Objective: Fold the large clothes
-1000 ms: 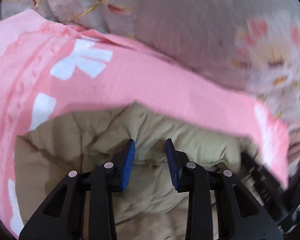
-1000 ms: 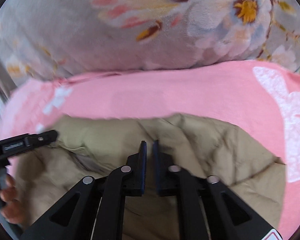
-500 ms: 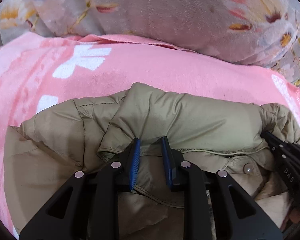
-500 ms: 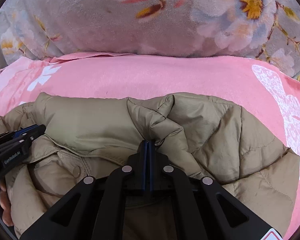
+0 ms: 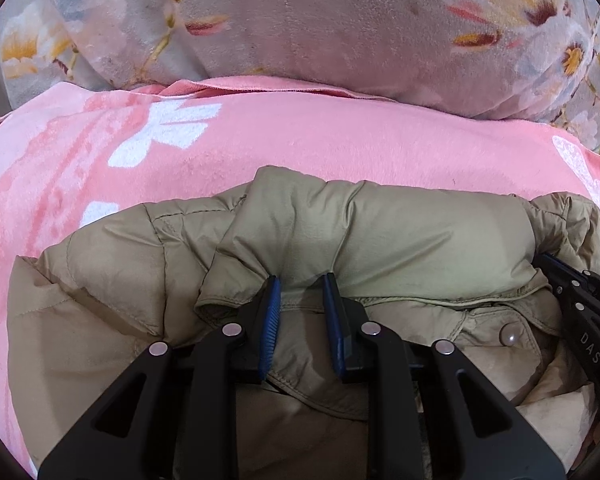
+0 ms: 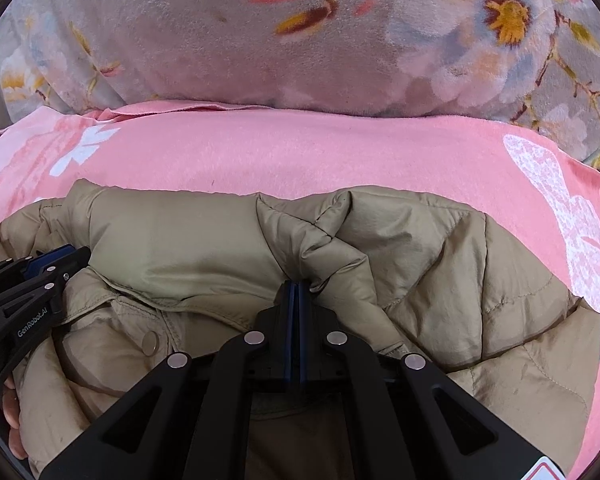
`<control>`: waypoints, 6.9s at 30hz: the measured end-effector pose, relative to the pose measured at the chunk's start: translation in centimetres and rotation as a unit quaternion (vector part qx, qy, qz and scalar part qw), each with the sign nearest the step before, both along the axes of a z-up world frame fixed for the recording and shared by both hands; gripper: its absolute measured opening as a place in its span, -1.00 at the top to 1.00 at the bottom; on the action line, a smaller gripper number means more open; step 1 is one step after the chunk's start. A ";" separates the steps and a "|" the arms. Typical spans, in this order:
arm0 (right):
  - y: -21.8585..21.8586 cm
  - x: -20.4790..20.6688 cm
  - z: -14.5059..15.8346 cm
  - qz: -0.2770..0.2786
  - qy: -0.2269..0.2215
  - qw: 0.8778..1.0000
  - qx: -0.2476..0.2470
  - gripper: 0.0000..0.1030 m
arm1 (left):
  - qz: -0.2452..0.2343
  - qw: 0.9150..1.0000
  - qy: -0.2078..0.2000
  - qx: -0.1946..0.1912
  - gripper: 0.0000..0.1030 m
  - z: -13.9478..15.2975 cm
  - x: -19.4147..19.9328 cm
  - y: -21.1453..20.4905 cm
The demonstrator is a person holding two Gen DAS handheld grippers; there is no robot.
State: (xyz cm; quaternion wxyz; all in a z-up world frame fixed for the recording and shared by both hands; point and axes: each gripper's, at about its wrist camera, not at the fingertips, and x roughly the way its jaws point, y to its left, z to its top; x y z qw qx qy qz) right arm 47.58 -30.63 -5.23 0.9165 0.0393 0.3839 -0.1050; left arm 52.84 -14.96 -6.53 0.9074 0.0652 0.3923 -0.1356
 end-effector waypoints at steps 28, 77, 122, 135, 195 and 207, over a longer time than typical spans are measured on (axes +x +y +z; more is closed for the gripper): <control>0.5 0.3 -0.1 0.002 0.005 1.000 -0.016 1.00 | 0.008 0.996 -0.031 0.081 0.59 0.0 -0.6 -1.6; -1.6 -58.3 1.4 -0.093 -0.130 0.954 0.254 0.94 | 0.057 0.978 0.081 -0.183 0.90 4.2 -42.9 31.1; -7.5 -35.5 0.5 -0.168 -0.123 0.964 0.165 0.95 | 0.140 0.990 0.018 0.009 0.91 2.7 -23.8 22.8; -8.5 -33.4 -2.8 -0.165 -0.080 0.961 0.206 0.95 | 0.148 0.987 0.046 -0.038 0.93 -0.1 -22.0 23.5; 12.0 -35.8 4.0 -0.013 -0.110 0.992 0.057 0.38 | 0.040 0.998 -0.043 -0.017 -0.08 6.0 -33.8 11.1; 13.4 -35.2 -0.8 -0.023 -0.096 0.995 0.014 0.36 | 0.064 0.996 -0.068 0.007 -0.25 1.7 -34.4 10.0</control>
